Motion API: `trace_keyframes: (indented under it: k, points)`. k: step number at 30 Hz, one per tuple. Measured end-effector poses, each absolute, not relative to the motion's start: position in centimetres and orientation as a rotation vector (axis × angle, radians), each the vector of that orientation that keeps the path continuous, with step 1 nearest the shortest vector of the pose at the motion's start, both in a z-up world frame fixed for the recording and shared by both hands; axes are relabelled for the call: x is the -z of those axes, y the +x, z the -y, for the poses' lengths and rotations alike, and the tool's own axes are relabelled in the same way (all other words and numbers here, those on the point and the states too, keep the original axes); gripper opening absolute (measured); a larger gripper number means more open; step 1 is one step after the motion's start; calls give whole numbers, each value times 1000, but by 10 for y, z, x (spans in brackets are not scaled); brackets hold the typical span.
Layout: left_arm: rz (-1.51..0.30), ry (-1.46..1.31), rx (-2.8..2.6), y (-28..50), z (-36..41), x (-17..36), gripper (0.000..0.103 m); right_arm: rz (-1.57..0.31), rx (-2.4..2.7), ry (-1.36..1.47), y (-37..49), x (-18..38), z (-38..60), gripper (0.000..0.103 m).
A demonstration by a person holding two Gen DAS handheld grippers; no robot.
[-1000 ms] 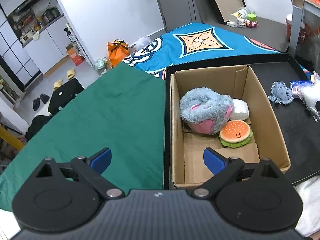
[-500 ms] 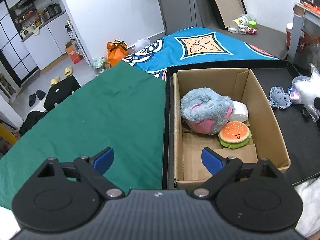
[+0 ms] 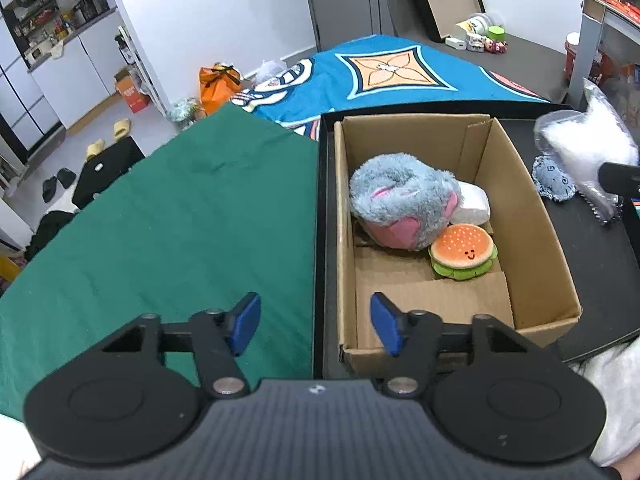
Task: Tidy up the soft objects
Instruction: 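Lift the clear bag with the right gripper and carry it over the box, then lower the clear bag into the box and open the right gripper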
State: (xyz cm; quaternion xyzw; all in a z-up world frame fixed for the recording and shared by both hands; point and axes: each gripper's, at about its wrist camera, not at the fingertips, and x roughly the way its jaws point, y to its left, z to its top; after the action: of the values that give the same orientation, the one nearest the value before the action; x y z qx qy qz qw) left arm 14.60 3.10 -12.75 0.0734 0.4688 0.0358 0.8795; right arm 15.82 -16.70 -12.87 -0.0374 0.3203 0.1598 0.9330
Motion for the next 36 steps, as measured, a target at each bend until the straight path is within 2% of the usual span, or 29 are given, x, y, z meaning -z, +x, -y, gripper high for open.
trace_keyframes:
  k: [5, 7, 13, 25, 28, 30, 36]
  points:
    - [-1003, 132, -38, 148, -33, 132, 32, -662, -352, -96, 157, 130, 149, 25]
    - [-1009, 123, -24, 148, -34, 133, 25, -667, -364, -103, 157, 131, 141, 25]
    - [-1012, 120, 36, 145, -33, 135, 13, -687, -408, -128, 156, 137, 118, 25]
    - [-1000, 83, 94, 142, -36, 134, 12, -687, -485, -134, 161, 139, 90, 26]
    - [-1005, 78, 100, 143, -36, 135, 12, -715, -503, -137, 164, 143, 89, 33]
    - [-1013, 77, 85, 145, -37, 136, 12, -723, -492, -144, 164, 146, 91, 42]
    - [-1028, 78, 51, 148, -38, 138, 13, -742, -451, -127, 162, 151, 112, 44]
